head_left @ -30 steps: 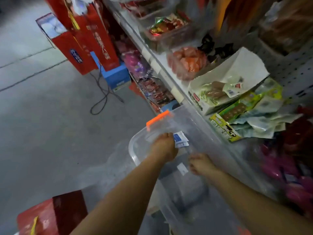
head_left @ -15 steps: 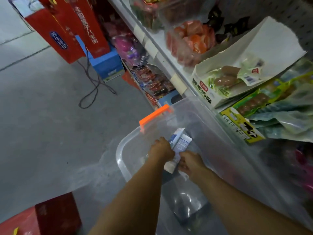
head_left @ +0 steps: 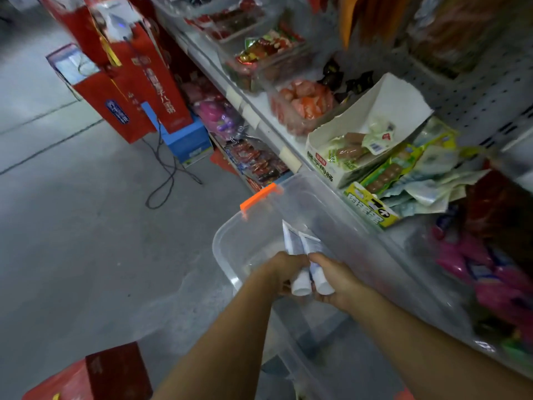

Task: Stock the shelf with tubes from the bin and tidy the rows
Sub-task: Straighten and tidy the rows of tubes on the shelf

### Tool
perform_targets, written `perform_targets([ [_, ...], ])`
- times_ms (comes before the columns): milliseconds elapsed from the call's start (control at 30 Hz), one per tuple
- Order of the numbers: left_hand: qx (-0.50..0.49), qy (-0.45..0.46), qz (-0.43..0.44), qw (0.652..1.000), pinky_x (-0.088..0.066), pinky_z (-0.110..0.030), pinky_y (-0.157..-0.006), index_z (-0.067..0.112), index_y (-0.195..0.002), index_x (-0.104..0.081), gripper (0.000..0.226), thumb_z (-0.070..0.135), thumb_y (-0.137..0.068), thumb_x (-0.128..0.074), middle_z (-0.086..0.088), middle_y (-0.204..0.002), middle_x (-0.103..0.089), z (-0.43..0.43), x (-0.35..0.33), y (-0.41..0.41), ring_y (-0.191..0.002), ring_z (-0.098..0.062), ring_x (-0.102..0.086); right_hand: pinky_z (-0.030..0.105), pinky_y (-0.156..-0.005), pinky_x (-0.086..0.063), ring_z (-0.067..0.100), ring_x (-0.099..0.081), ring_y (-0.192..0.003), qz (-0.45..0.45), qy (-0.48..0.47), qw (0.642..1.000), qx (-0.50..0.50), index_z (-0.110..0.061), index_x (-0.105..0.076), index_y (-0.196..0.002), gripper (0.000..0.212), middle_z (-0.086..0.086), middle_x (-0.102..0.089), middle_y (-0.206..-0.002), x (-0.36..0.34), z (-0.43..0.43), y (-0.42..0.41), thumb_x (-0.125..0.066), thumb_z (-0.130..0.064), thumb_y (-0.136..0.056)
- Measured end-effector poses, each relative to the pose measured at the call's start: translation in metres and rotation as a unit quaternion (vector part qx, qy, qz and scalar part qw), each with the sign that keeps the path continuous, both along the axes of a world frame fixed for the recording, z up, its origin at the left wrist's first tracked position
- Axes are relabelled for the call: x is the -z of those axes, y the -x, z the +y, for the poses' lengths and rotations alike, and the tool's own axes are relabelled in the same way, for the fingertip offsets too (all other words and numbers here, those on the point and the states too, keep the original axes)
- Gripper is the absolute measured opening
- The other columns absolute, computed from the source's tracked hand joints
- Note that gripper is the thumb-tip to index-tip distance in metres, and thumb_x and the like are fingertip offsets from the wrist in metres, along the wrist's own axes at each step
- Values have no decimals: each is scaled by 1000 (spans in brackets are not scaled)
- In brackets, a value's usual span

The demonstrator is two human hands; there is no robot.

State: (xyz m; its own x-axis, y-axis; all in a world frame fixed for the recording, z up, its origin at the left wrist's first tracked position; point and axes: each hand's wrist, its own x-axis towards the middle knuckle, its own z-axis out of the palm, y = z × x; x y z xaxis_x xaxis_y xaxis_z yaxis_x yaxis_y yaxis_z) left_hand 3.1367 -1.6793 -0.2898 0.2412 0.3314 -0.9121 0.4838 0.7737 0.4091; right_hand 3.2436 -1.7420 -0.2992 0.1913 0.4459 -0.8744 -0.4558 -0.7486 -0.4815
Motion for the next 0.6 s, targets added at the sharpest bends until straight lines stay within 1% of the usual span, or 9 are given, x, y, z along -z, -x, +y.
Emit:
perform_targets([
  [33, -5, -9, -6, 1000, -55, -47, -86, 8, -125, -51, 39, 25, -91, -62, -19, -118, -64, -7, -11, 2, -93, -33, -63, 31, -58, -43, 28, -59, -67, -1, -10, 1000, 0, -12, -61, -90, 15, 16, -64, -83, -11, -6, 2, -63, -27, -89],
  [100, -14, -31, -22, 999, -56, -44, -84, 8, -122, -54, 35, 24, -91, -62, -15, -104, -66, -22, -35, 6, -84, -29, -64, 28, -52, -39, 27, -56, -58, 1, -27, 1000, 5, -6, -63, -93, 23, 16, -63, -76, -34, -21, 5, -66, -28, -88],
  [167, -32, -43, -48, 997, -56, -38, -71, 8, -118, -55, 30, 20, -92, -61, -12, -91, -65, -40, -62, 11, -74, -24, -63, 22, -45, -37, 22, -53, -48, 0, -41, 999, 16, -3, -64, -96, 26, 13, -60, -67, -60, -37, 7, -69, -26, -84],
  [233, -38, -54, -69, 995, -55, -35, -63, 7, -117, -55, 29, 18, -91, -61, -13, -90, -64, -59, -90, 15, -72, -24, -62, 18, -40, -36, 17, -51, -40, 3, -59, 998, 27, -4, -64, -94, 23, 11, -59, -58, -88, -57, 9, -71, -22, -82],
  [333, -28, -87, -87, 992, -55, -35, -63, 12, -107, -57, 19, 18, -89, -60, -12, -87, -64, -95, -133, 24, -73, -24, -62, 17, -41, -37, 15, -49, -38, 10, -103, 994, 21, -8, -63, -90, 17, 8, -58, -52, -132, -93, 13, -69, -23, -83],
  [400, -20, -115, -100, 988, -56, -37, -62, 16, -101, -58, 12, 19, -90, -60, -11, -89, -66, -121, -162, 32, -74, -24, -63, 21, -46, -39, 17, -53, -45, -8, -132, 991, 4, -9, -65, -96, 23, 9, -61, -58, -162, -120, 16, -69, -27, -82],
  [467, -14, -139, -122, 983, -58, -41, -62, 13, -107, -60, 20, 21, -89, -62, -12, -92, -67, -150, -191, 39, -75, -25, -65, 25, -52, -37, 21, -55, -51, -33, -156, 987, -7, -8, -67, -102, 33, 13, -63, -68, -192, -150, 19, -70, -32, -81],
  [533, -4, -153, -148, 977, -60, -47, -67, 8, -113, -60, 27, 21, -89, -62, -12, -89, -68, -177, -218, 44, -72, -24, -65, 21, -48, -32, 20, -53, -49, -58, -168, 984, -14, -13, -68, -100, 32, 12, -63, -69, -221, -182, 21, -70, -38, -79],
  [600, 4, -171, -170, 970, -58, -50, -72, 9, -108, -60, 19, 19, -92, -58, -9, -80, -67, -203, -244, 46, -65, -21, -64, 16, -40, -27, 18, -48, -42, -62, -183, 981, -10, -16, -66, -94, 29, 12, -57, -66, -247, -214, 21, -68, -41, -78],
])
